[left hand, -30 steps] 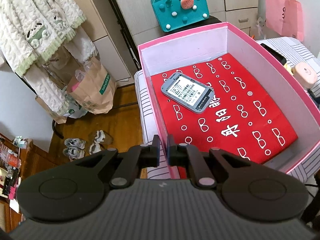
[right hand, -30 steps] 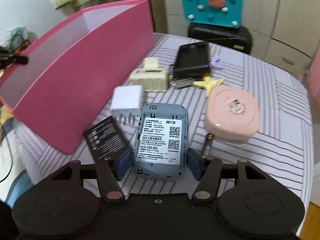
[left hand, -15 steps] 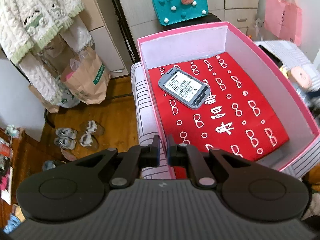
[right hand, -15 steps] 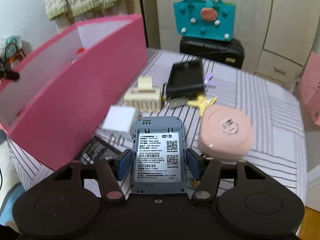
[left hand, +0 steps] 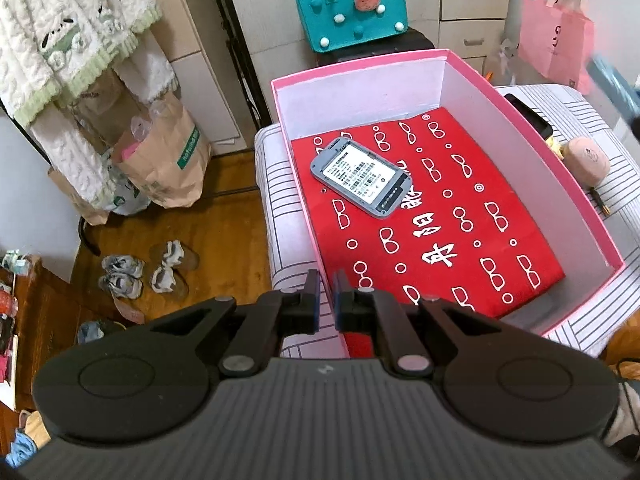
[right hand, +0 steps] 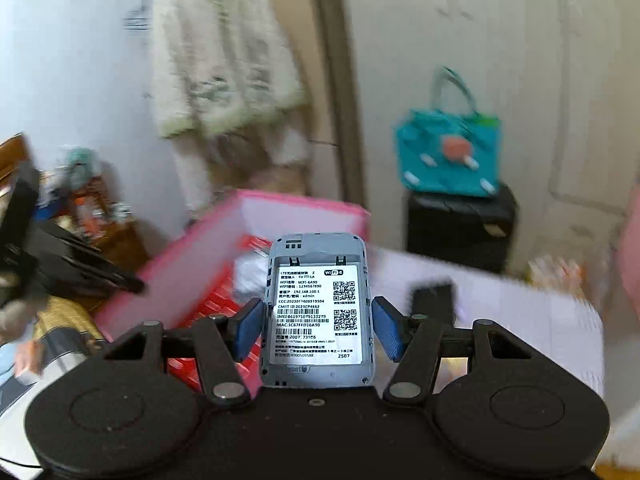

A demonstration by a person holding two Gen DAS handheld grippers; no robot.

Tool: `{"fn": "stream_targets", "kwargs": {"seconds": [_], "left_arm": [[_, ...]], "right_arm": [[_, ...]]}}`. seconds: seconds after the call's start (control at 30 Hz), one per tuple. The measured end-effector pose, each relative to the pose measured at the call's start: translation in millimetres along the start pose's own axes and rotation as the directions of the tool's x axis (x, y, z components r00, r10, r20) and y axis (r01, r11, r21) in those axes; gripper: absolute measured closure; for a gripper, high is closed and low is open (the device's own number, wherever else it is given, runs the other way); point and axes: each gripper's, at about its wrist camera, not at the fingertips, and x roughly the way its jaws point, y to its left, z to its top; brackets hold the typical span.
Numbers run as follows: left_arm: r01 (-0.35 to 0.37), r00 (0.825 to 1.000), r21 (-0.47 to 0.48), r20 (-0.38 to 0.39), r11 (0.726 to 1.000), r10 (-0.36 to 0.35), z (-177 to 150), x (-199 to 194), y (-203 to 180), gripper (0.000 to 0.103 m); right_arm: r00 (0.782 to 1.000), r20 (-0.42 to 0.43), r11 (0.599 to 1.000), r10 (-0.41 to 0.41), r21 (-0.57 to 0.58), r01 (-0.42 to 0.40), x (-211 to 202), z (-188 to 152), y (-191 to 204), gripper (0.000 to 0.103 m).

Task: Organize rigid objects
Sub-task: 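Carry the second router into the box beside the first and release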

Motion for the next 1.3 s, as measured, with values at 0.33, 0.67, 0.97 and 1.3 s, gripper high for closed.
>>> {"fn": "stream_targets", "kwargs": {"seconds": [0.33, 0.67, 0.97, 1.3], "left_arm": [[0.038, 0.999, -0.021, 0.000, 0.999, -0.038, -5, -5, 5, 0.097], [0.037, 0.997, 0.039, -0.073, 0.999, -0.034, 6, -4, 1, 0.097], [0.053, 0.994, 0.041, -0.100, 0.998, -0.049, 12, -2, 4, 0.097], [0.056, 0.994, 0.028, -0.093, 0.998, -0.053, 17, 3, 7, 0.096]], "right_arm": [[0.976, -0.219, 0.969, 0.008, -0.238, -0.061, 131, 56, 42, 0.039], [0.918, -0.370, 0.932, -0.143, -0.364, -0.002, 247, 56, 29, 0.039], [0.868, -0.489, 0.949, -0.088, -0.307, -0.077, 261, 57, 31, 0.037], [0.978, -0.197, 0.949, 0.066, -0.290, -0.122, 143, 79, 43, 0.031]]}}
